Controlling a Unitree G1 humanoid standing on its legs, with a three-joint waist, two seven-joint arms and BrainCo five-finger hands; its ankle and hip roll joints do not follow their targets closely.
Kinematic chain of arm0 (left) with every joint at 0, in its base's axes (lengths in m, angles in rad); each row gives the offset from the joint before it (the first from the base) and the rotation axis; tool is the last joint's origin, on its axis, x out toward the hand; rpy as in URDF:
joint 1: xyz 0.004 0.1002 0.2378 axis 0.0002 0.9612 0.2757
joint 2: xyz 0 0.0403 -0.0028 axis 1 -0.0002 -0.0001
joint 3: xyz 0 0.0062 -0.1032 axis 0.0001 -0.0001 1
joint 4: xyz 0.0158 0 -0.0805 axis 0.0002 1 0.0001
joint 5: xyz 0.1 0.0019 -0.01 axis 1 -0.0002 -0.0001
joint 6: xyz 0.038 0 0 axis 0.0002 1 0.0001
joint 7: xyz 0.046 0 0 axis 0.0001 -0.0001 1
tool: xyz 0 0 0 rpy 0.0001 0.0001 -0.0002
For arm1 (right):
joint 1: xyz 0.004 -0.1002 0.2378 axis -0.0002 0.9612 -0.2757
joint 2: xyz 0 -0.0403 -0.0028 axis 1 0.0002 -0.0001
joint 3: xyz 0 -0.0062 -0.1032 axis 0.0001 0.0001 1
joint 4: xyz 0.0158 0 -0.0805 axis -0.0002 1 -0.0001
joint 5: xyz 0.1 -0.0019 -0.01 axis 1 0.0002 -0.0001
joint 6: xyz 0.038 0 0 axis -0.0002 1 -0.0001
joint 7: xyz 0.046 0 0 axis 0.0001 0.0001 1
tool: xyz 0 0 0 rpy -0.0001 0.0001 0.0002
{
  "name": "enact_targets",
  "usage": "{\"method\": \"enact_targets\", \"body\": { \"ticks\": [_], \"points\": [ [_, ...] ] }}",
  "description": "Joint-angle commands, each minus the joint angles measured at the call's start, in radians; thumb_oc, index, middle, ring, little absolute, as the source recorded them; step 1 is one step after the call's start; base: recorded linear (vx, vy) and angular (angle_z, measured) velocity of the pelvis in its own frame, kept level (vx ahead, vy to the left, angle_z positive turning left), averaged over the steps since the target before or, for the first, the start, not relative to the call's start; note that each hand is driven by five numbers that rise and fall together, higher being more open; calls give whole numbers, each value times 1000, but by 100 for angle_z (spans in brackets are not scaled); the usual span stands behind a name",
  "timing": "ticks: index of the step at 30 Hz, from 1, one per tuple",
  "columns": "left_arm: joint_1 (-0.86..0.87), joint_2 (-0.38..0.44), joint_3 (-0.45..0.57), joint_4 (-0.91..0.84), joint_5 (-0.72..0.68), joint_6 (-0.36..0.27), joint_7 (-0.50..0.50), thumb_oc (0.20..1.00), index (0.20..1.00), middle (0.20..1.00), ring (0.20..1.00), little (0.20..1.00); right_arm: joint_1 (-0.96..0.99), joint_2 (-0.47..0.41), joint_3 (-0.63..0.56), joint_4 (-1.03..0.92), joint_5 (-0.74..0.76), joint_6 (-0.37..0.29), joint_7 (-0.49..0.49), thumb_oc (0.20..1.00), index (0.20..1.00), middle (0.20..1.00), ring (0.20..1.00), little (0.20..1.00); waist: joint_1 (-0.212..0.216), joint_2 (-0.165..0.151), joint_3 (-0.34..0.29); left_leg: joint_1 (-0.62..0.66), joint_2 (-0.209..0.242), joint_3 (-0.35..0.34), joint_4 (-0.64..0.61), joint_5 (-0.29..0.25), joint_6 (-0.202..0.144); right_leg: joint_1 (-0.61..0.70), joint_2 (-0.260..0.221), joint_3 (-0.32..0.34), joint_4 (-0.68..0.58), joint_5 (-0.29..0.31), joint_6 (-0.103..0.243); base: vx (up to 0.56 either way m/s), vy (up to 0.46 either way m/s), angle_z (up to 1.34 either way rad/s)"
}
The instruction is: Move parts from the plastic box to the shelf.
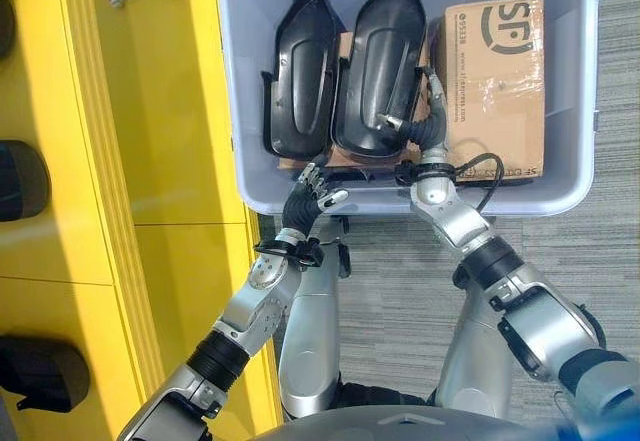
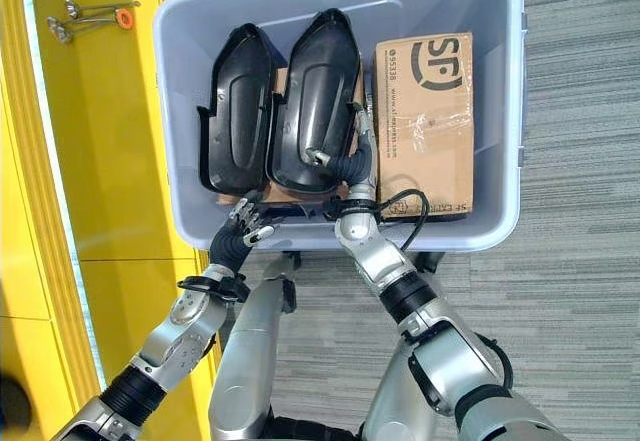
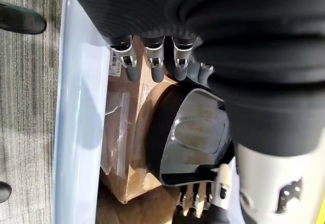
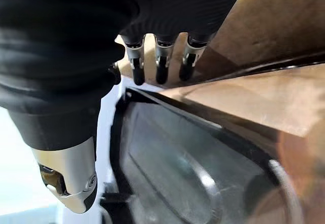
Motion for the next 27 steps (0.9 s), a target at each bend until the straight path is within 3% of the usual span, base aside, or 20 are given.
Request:
{"method": "enact_targets", "body": {
  "ticks": [1, 4, 9, 12, 19, 27],
  "points": [
    [26, 4, -55, -21, -22, -11, -21, 1000, 1000, 1000, 1000, 1000, -43, -5, 2, -12, -76, 16, -12, 1000, 1000, 1000, 1000, 1000, 34, 44, -13, -66, -49, 34, 20, -40, 55, 5, 17, -54, 67, -78, 6, -6, -6, 3],
    [20, 4, -56, -11, -23, -10, -30, 1000, 1000, 1000, 1000, 1000, -61, -6, 19, 35, -86, 27, -23, 1000, 1000, 1000, 1000, 1000, 41, 44, -13, -73, -48, 31, 25, -41, 56, 0, 13, -60, 73, -77, 7, -2, -4, 4],
    [11, 6, -58, 3, -31, -14, -41, 1000, 1000, 1000, 1000, 1000, -82, -4, 27, 108, 32, 38, 0, 1000, 1000, 1000, 1000, 1000, 51, 44, -13, -84, -46, 27, 27, -40, 56, -5, 9, -69, 75, -77, 8, -1, -2, 2],
    [10, 9, -54, 7, -27, -11, -46, 1000, 1000, 1000, 1000, 1000, -82, 8, 9, 169, 170, -30, 18, 1000, 1000, 1000, 1000, 1000, 59, 42, -13, -97, -42, 24, 28, -38, 56, -12, 8, -77, 78, -77, 8, -1, -15, 2],
    [1, 4, -44, -4, -23, -2, -33, 1000, 1000, 1000, 1000, 1000, -72, 42, -26, 215, 371, -85, 50, 1000, 1000, 1000, 1000, 1000, 66, 37, -13, -116, -40, 20, 31, -39, 57, -27, 10, -84, 88, -83, 4, 6, -2, 5],
    [3, -4, -43, -11, -9, 5, -25, 1000, 1000, 1000, 1000, 1000, -49, 50, -55, 201, 346, -181, 24, 1000, 1000, 1000, 1000, 1000, 64, 34, -13, -132, -42, 17, 36, -41, 60, -40, 16, -80, 93, -83, 2, 1, 0, 1]
  ]
}}
